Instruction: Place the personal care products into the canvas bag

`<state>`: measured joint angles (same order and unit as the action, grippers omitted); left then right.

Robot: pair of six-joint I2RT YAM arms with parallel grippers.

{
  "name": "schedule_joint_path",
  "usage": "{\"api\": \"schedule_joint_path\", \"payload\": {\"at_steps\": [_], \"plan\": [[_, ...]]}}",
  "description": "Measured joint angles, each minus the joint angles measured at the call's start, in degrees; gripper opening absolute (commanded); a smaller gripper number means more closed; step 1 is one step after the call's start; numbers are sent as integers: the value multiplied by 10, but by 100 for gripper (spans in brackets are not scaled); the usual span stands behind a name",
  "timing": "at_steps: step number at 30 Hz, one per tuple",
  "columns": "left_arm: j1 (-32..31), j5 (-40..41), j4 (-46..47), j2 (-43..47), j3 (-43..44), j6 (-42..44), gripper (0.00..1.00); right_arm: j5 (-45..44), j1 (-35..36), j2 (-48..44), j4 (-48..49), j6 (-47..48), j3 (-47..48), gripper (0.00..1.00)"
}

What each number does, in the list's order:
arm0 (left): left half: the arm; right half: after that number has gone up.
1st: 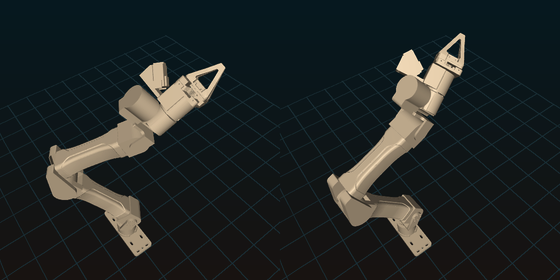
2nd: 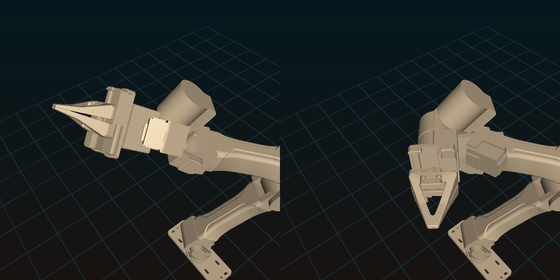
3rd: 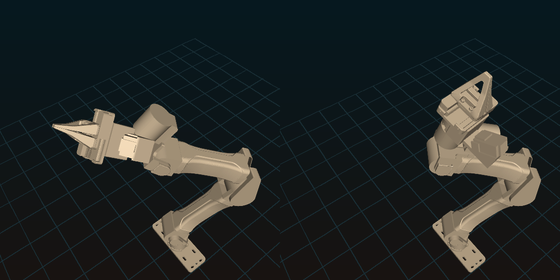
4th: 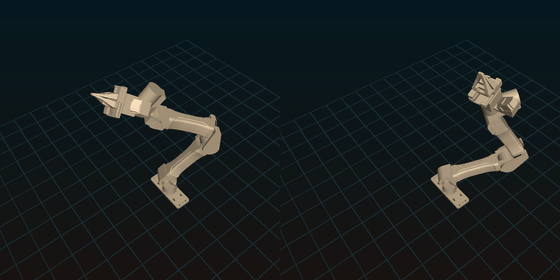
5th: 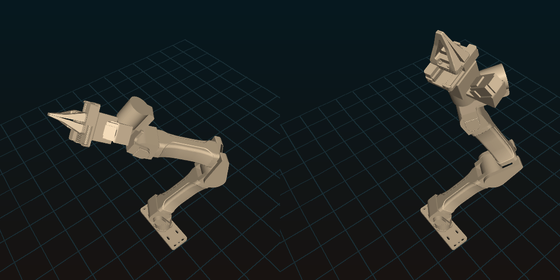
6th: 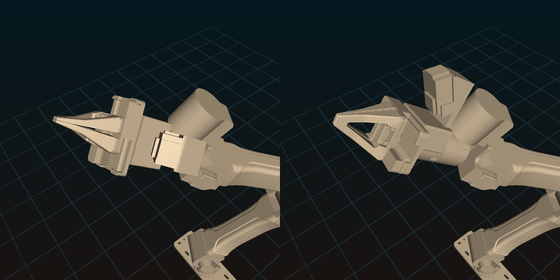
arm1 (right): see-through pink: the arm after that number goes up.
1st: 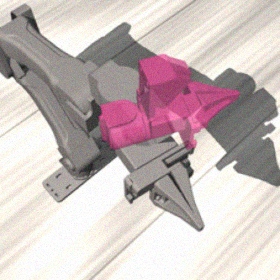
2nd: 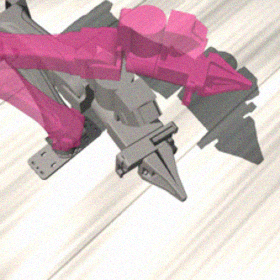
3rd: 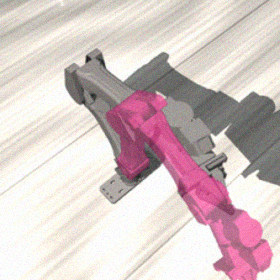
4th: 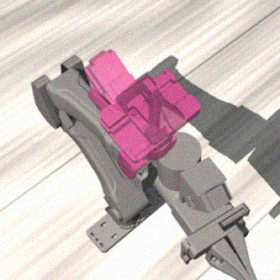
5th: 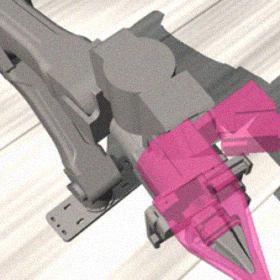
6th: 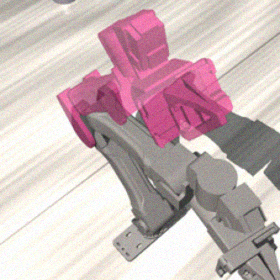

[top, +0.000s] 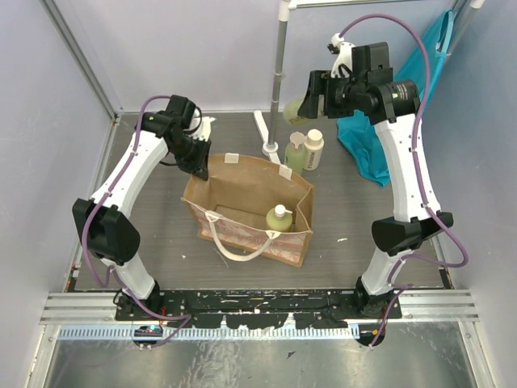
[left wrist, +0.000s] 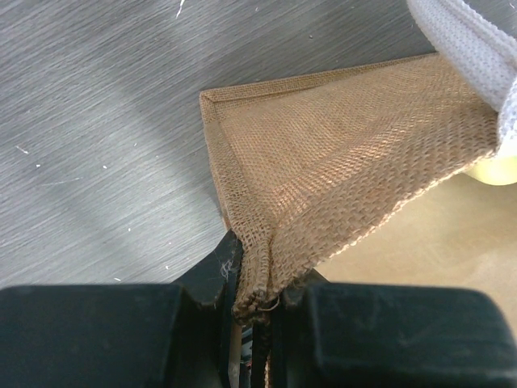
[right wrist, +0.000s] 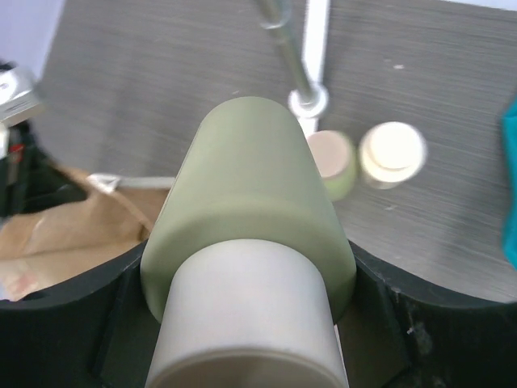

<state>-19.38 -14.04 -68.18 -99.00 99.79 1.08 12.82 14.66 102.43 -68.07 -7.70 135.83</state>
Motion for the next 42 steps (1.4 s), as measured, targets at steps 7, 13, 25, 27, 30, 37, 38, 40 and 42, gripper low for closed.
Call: {"api": "schedule_joint_path", "payload": {"at_steps": [7,13,25,27,30,37,38,40,42], "plan": [[1,0,2,0,-1,3,0,95,56,-31,3,-7,-31,1],[1,-2,2,0,-1,3,0,118,143,-36,-2,1,-62,1],[1,1,2,0,-2,3,0,68,227,-24,-52,27,-156,1],[1,2,2,0,-2,3,0,48,235,-16,-54,28,-180,1],[1,3,2,0,-2,3,0,17,248,5,-53,25,-204,1],[1,3,2,2,-3,2,0,-52,271,42,-36,-12,-226,1],[1,3,2,3,-5,2,0,-61,275,43,-33,-18,-230,1],[1,3,1,4,-6,2,0,-79,281,43,-30,-29,-240,1],[1,3,1,4,-6,2,0,-94,285,43,-28,-37,-250,1]]}}
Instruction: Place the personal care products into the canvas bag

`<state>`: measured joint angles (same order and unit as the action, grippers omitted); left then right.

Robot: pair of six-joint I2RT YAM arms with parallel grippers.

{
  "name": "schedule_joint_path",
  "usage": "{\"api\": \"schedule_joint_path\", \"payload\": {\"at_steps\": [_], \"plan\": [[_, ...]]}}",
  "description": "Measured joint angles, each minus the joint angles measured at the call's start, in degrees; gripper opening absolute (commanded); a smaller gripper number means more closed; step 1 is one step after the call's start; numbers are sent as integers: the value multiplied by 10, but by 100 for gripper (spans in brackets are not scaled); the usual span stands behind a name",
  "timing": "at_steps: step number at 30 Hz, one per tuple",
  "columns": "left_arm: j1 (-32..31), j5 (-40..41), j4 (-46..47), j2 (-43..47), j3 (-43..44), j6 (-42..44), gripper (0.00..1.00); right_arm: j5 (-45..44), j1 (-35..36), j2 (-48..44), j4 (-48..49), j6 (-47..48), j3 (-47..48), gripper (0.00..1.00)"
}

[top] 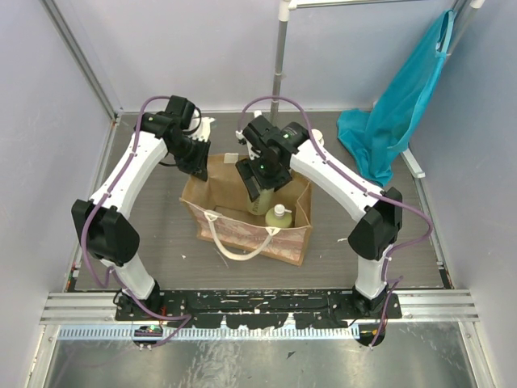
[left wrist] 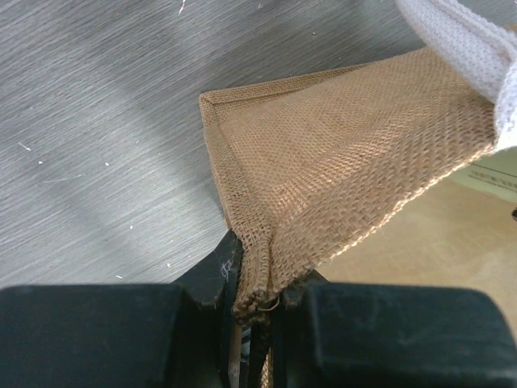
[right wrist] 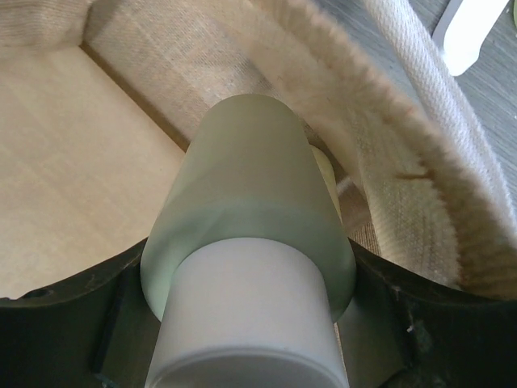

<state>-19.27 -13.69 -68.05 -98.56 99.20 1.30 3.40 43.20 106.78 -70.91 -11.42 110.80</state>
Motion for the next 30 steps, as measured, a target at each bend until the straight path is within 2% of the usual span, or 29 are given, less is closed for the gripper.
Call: {"api": "schedule_joint_path", "payload": {"at_steps": [13,26,27,30], "plan": [[-1,-2,-4,1,-1,0,0,-35,7,0,82,-35,-122,1],[-2,-1,-10,1,-1,0,0,-42,10,0,106,-28,-158,1],[-2,-1,-11,1,-1,0,0,-44,11,1,108,-26,-160,5],[-2,0,-14,1,-2,0,0,-45,13,3,113,-24,-169,27]]}}
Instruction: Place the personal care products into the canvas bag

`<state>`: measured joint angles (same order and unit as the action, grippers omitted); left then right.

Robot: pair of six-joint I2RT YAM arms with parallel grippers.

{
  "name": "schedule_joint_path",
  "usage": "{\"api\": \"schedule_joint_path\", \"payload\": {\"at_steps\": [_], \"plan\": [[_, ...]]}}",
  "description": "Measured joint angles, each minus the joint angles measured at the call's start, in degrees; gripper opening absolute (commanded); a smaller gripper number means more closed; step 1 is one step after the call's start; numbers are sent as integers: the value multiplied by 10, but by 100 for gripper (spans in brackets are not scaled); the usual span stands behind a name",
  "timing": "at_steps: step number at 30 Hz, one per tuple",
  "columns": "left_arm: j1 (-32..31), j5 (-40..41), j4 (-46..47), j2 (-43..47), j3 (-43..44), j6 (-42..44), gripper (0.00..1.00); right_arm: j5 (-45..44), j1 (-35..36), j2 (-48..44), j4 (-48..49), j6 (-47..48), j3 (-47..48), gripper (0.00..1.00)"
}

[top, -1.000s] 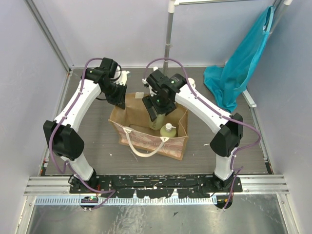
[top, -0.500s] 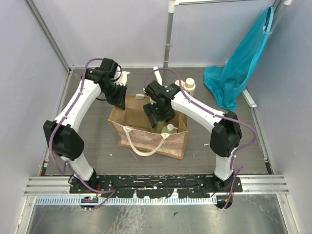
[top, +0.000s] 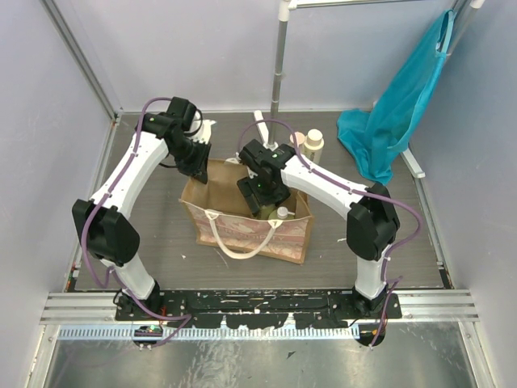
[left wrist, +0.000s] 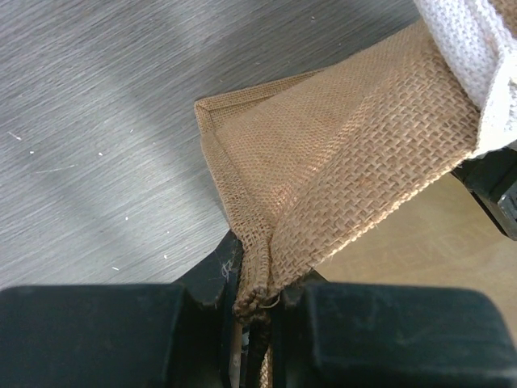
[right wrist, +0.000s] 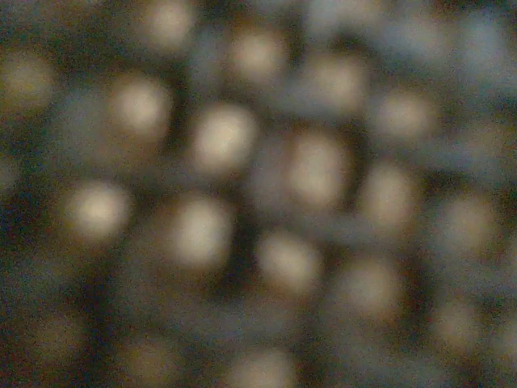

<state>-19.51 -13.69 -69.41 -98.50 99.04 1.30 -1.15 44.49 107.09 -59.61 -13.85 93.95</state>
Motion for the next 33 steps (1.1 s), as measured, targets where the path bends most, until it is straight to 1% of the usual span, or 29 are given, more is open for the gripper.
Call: {"api": "schedule_joint_path", "payload": {"at_steps": [4,6,8,11,18,24,28,30,33], "plan": [[0,3,-1,0,0,0,0,0,1,3,5,1,-4,57],[0,4,-1,0,0,0,0,-1,1,3,6,1,-4,70],[0,4,-1,0,0,0,0,-1,1,3,7,2,-4,79],[0,4,-1,0,0,0,0,-1,1,3,5,2,-2,86],[1,10,-1,0,0,0,0,-3,2,3,-44,4,50,100],[2,13,-1,0,0,0,0,-8,2,3,-78,4,132,100],[3,17,-1,0,0,0,0,-19,-2,2,-92,10,219,100],[3,18,-1,0,0,0,0,-37,-4,-4,-92,18,259,100],[3,19,-1,0,0,0,0,-61,-17,-29,-89,31,290,100]]}}
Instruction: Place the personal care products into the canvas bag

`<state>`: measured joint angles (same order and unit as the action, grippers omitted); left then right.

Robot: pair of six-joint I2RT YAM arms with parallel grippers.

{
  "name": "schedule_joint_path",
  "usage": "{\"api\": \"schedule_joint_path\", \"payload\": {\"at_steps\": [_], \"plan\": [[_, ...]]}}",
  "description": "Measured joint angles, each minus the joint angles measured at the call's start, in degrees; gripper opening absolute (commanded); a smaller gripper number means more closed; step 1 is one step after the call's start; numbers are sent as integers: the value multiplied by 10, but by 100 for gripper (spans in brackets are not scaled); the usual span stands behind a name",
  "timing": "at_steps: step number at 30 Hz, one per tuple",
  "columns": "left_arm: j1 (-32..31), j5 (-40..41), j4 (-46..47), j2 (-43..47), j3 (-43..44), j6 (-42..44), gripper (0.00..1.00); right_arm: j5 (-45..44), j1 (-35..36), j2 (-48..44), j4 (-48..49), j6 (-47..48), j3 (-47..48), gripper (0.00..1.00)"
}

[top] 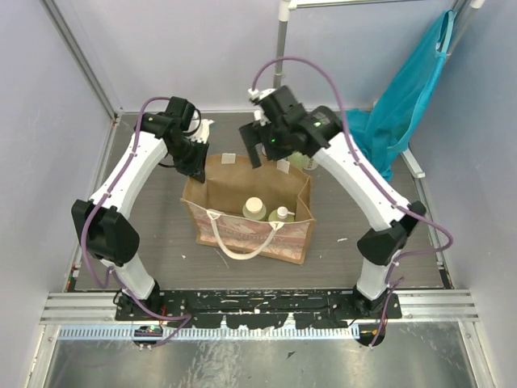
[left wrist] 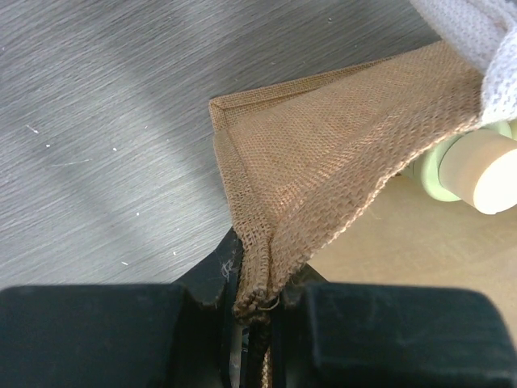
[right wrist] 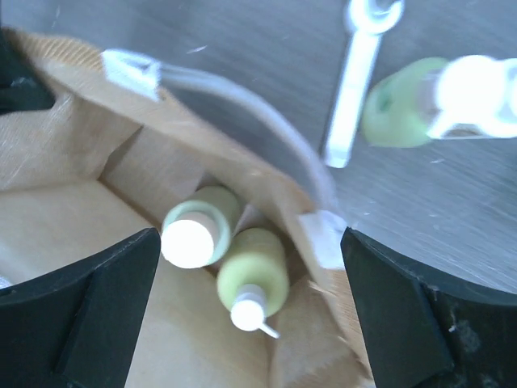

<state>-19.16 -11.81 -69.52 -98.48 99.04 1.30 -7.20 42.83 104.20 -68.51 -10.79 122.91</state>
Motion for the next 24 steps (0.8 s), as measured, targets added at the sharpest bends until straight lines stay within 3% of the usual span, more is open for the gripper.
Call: {"api": "schedule_joint_path", "payload": {"at_steps": [5,11,24], "plan": [[0,0,0,0,0,0,0,-36,-71,-45,2,3,-1,100],[0,2,1,0,0,-1,0,-56,-163,-54,45,-6,-77,100],[0,12,2,0,0,-5,0,20,-202,37,107,-25,-80,100]]}}
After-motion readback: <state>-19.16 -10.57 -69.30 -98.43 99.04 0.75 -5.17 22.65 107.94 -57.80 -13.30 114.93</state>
